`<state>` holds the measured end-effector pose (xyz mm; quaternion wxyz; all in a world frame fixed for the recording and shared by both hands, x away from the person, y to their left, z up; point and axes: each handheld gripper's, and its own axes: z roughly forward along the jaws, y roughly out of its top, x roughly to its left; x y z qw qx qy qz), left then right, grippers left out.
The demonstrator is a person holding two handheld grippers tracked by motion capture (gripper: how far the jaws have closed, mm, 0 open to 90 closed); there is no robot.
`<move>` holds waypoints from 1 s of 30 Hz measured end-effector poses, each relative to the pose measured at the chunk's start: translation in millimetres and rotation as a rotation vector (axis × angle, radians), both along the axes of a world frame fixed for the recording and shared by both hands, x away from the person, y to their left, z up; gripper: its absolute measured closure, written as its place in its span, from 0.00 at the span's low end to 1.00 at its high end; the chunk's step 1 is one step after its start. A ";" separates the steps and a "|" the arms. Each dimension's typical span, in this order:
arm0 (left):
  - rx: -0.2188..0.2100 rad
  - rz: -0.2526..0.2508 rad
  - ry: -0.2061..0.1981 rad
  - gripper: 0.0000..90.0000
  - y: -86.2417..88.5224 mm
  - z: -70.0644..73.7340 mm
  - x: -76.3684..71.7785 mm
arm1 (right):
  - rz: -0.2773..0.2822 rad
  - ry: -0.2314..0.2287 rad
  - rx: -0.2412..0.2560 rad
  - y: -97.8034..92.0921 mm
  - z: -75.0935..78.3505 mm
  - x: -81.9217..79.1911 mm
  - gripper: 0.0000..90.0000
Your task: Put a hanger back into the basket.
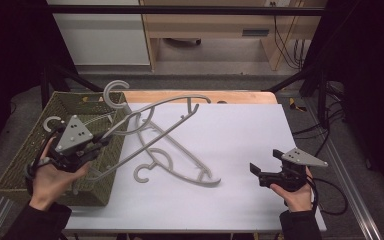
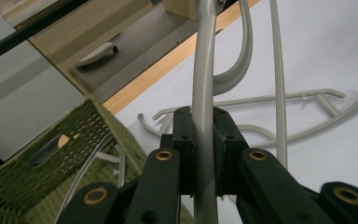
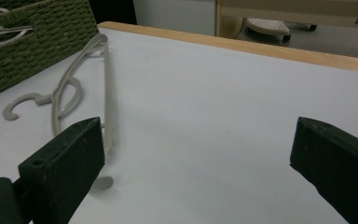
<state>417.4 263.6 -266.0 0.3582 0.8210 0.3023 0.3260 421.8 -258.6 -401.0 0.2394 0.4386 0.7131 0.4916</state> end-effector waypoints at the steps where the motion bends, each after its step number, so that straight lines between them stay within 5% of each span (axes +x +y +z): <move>1: -0.002 0.006 0.002 0.90 4.0 1.1 2.5 | 0.000 0.000 -0.001 -0.1 -0.3 0.2 0.04; 10: 0.000 0.084 0.006 0.90 40.6 6.0 20.2 | 0.004 -0.001 -0.005 0.1 0.3 0.0 0.03; 30: 0.023 0.208 0.046 0.90 123.6 -14.6 42.1 | 0.007 0.006 -0.012 1.2 -0.9 1.0 0.03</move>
